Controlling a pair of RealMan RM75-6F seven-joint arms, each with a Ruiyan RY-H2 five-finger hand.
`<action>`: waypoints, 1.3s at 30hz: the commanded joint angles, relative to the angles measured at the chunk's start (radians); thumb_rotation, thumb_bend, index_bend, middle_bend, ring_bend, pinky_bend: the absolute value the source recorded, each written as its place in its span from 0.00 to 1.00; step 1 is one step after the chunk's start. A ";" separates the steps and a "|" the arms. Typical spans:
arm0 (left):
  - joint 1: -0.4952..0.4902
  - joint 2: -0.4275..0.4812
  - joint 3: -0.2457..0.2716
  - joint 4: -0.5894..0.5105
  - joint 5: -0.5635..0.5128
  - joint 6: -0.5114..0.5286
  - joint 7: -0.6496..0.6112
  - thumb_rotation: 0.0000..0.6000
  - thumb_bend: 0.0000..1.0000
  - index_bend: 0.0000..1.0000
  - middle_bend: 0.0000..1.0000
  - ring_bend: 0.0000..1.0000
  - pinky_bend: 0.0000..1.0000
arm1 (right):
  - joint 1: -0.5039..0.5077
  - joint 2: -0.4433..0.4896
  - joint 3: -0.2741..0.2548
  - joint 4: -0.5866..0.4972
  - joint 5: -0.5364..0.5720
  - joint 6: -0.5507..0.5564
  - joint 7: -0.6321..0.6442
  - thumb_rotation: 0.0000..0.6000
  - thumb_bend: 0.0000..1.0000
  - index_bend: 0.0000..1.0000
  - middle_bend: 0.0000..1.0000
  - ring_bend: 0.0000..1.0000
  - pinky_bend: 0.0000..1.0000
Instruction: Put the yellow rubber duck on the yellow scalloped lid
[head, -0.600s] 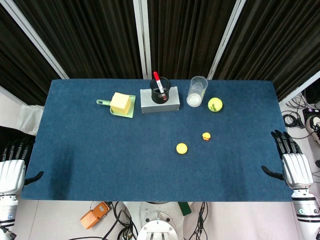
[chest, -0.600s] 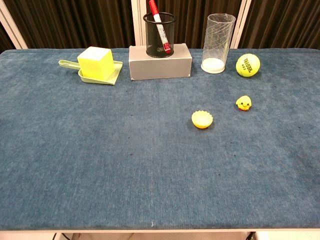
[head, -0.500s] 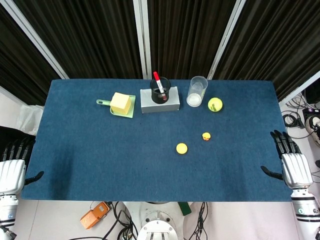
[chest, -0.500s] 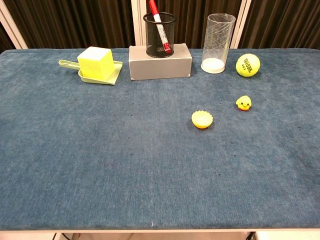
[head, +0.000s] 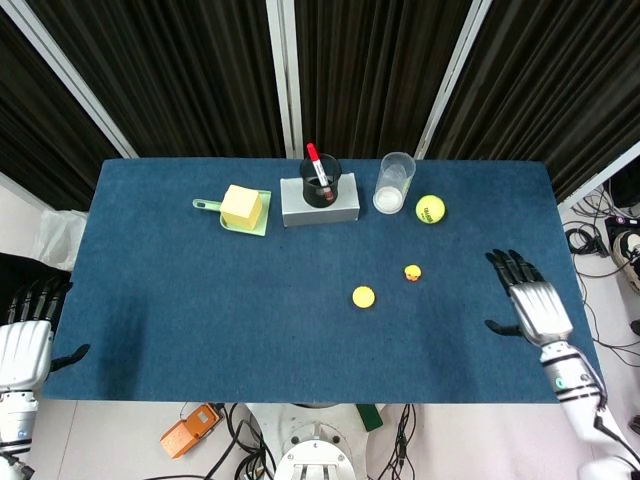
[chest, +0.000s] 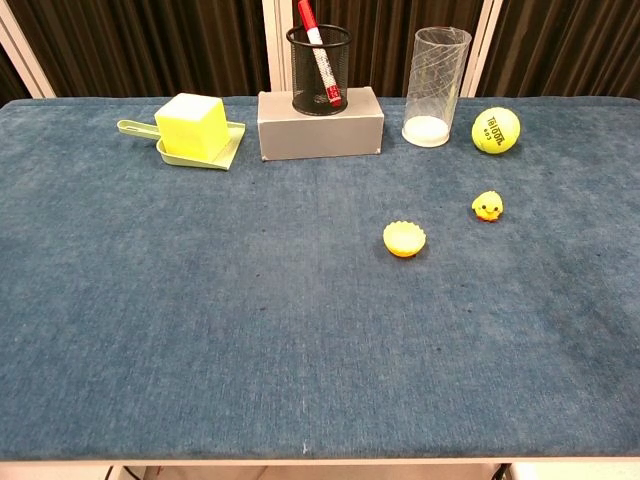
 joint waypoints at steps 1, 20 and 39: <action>0.003 -0.001 0.002 0.003 0.000 0.002 -0.003 1.00 0.06 0.12 0.05 0.02 0.02 | 0.185 -0.111 0.081 0.101 0.157 -0.253 -0.106 1.00 0.27 0.12 0.10 0.05 0.21; 0.023 -0.008 0.008 0.028 -0.022 0.002 -0.021 1.00 0.06 0.12 0.05 0.02 0.02 | 0.389 -0.332 0.098 0.367 0.380 -0.465 -0.241 1.00 0.40 0.42 0.10 0.08 0.23; 0.027 -0.007 0.006 0.028 -0.030 -0.002 -0.018 1.00 0.06 0.12 0.05 0.02 0.02 | 0.410 -0.340 0.091 0.393 0.337 -0.467 -0.143 1.00 0.53 0.65 0.18 0.12 0.25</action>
